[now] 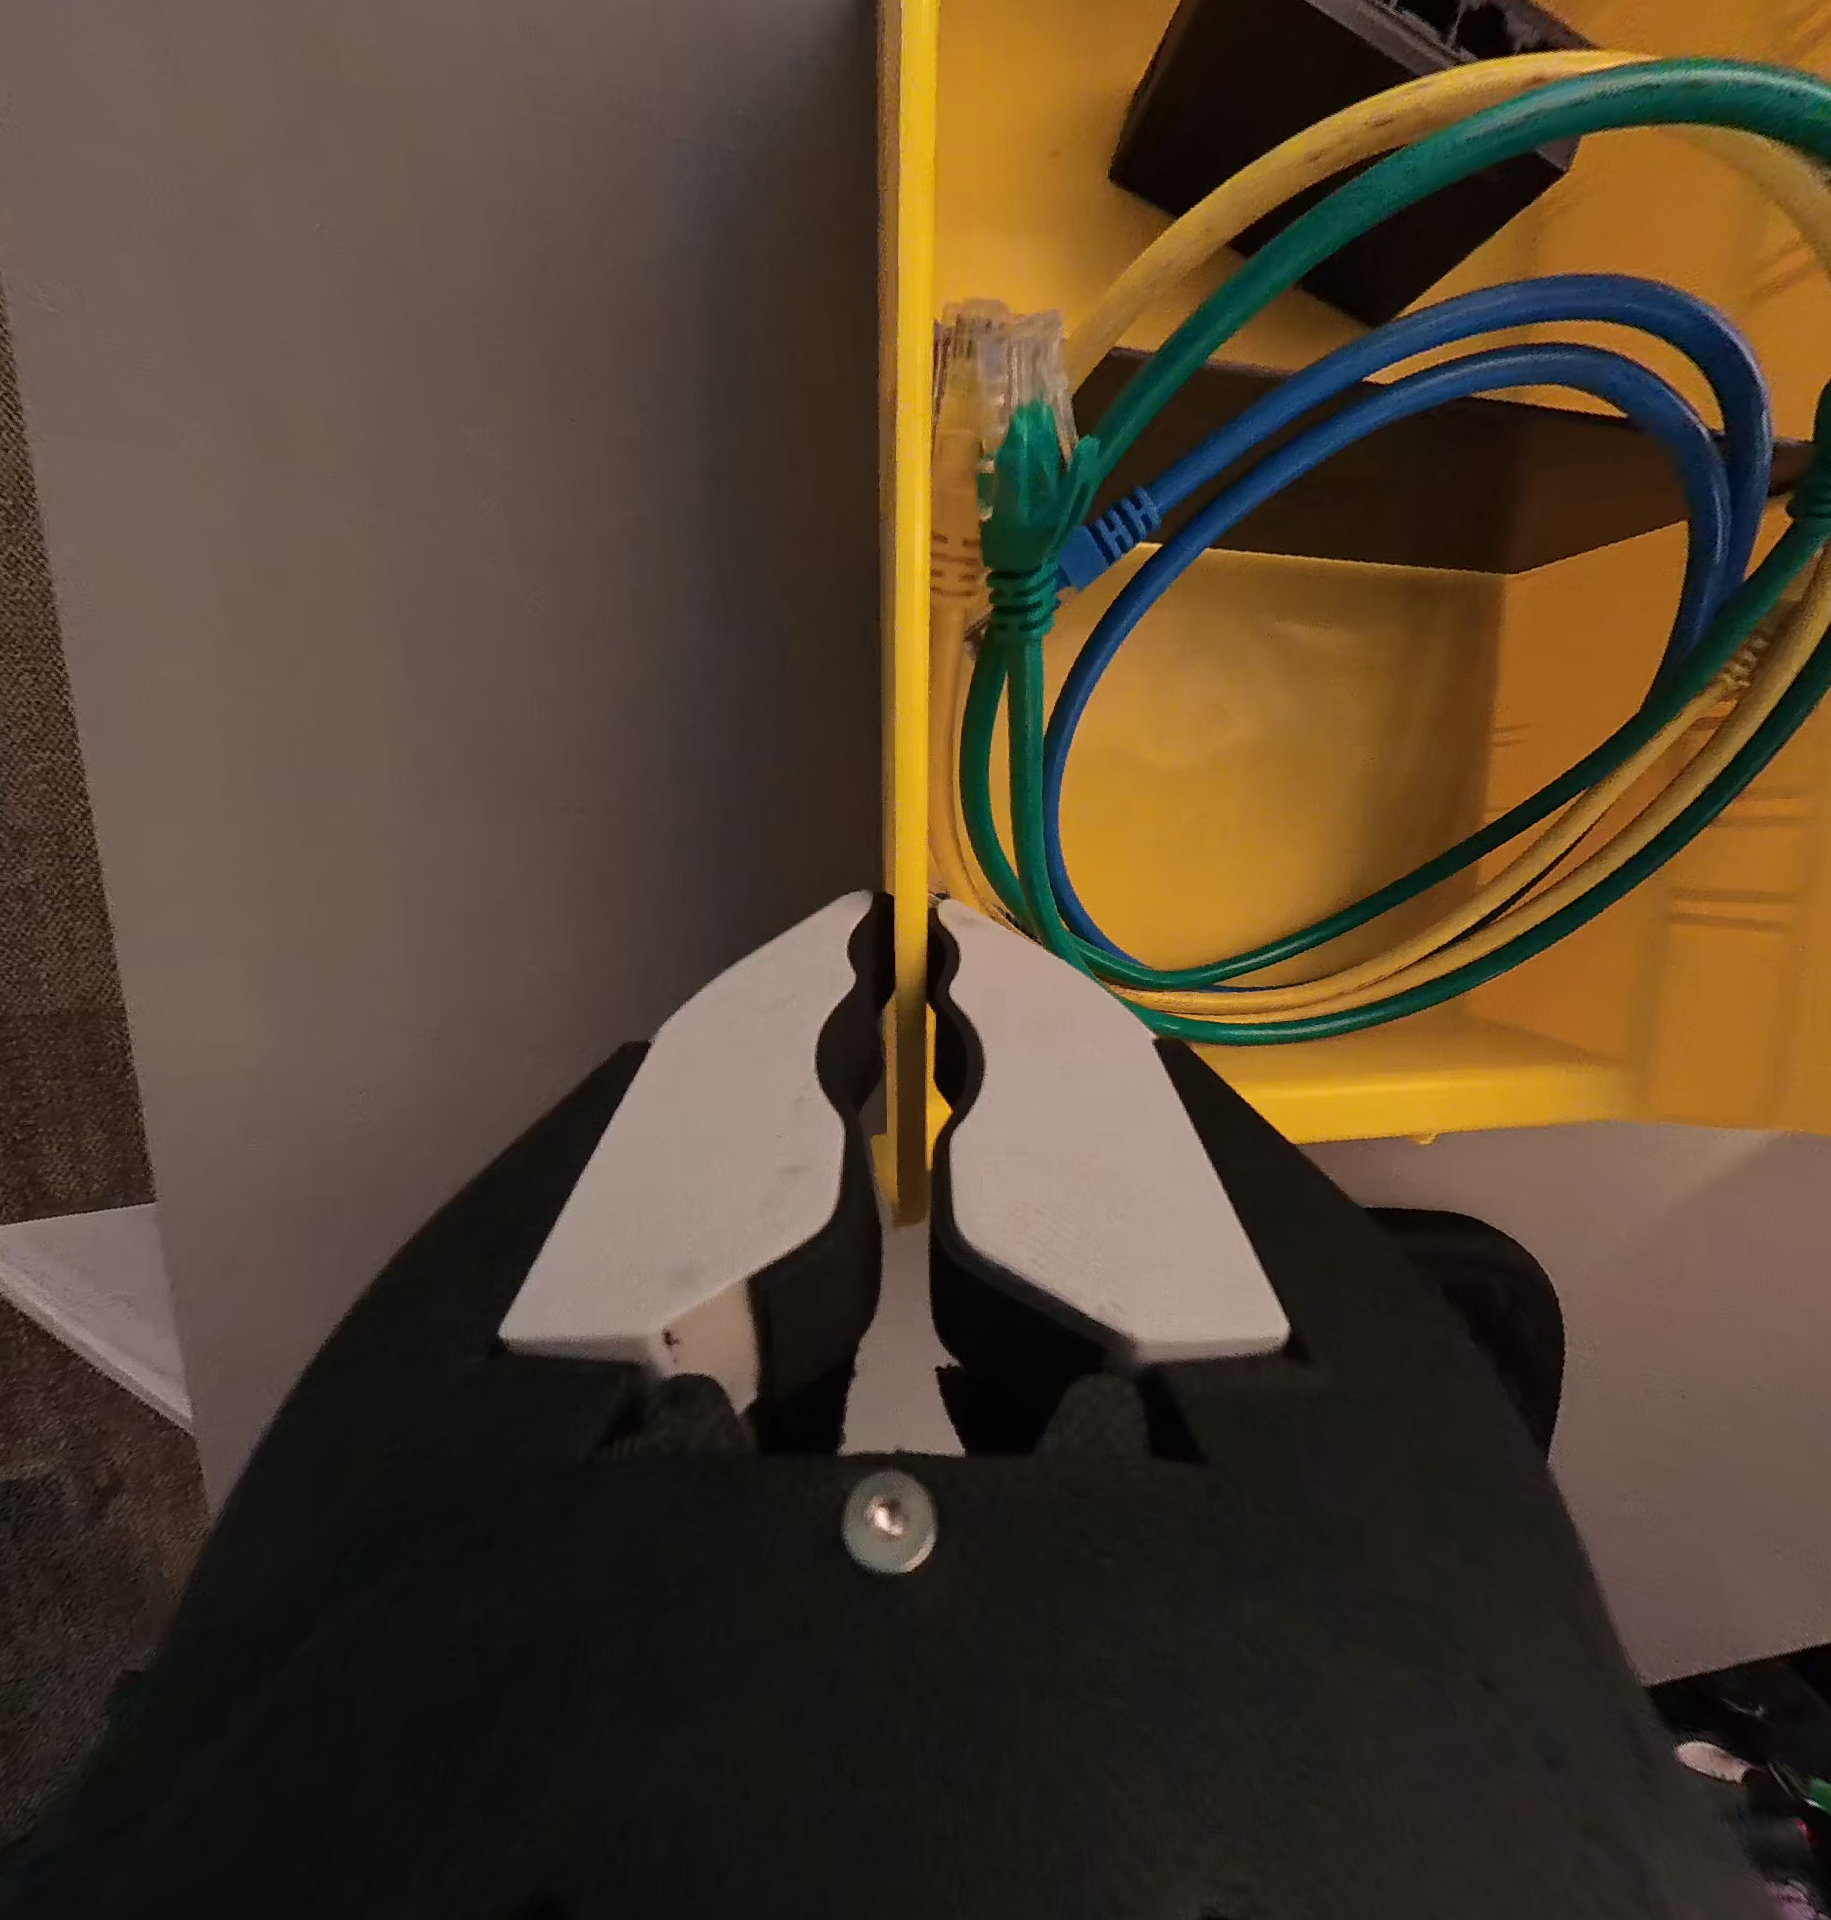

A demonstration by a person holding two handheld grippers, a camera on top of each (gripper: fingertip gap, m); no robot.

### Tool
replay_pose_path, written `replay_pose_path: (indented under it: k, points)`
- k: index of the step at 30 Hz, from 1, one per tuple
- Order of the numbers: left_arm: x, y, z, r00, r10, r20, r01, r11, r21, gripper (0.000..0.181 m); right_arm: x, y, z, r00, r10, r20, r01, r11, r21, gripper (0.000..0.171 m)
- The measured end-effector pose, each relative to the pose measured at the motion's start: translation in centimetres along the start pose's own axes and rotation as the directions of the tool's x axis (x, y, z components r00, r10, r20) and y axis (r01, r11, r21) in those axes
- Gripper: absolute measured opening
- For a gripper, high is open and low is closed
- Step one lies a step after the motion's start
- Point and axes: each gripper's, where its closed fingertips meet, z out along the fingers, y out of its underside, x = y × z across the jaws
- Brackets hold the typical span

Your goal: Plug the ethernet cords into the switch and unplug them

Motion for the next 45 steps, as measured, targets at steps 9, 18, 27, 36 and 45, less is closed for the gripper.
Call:
replay_pose_path:
  k: [9,18,27,36,45]
  points:
    - [-0.4,0.1,-0.2,0.999,-0.024,0.025,0.024,1.0,-0.004,0.004,0.2,-0.1,0.0,1.0,-0.015,-0.006,0.015,1.0,-0.004,0.011]
    - [-0.6,0.2,-0.4,0.997,-0.031,0.077,0.032,0.999,-0.015,0.005,1.0,-0.1,-0.1,0.998,-0.034,-0.061,0.032,0.999,-0.025,0.02]
    - [0.1,-5.0,-8.6,0.992,-0.082,0.097,0.035,0.911,0.41,0.029,2.7,-1.9,-6.1,0.921,-0.109,-0.373,0.187,0.966,0.18,0.057]
    - [9.9,-10.7,-12.7,0.93,0.311,0.197,-0.345,0.551,0.76,0.05,-11.6,-9.7,-23.5,0.894,-0.032,-0.447,0.436,0.294,0.851,0.07]
    - [8.4,-10.6,-6.4,0.867,0.352,0.354,-0.495,0.696,0.52,0.042,-27.5,-9.5,-31.9,0.899,-0.19,-0.394,0.309,-0.361,0.88,0.056]
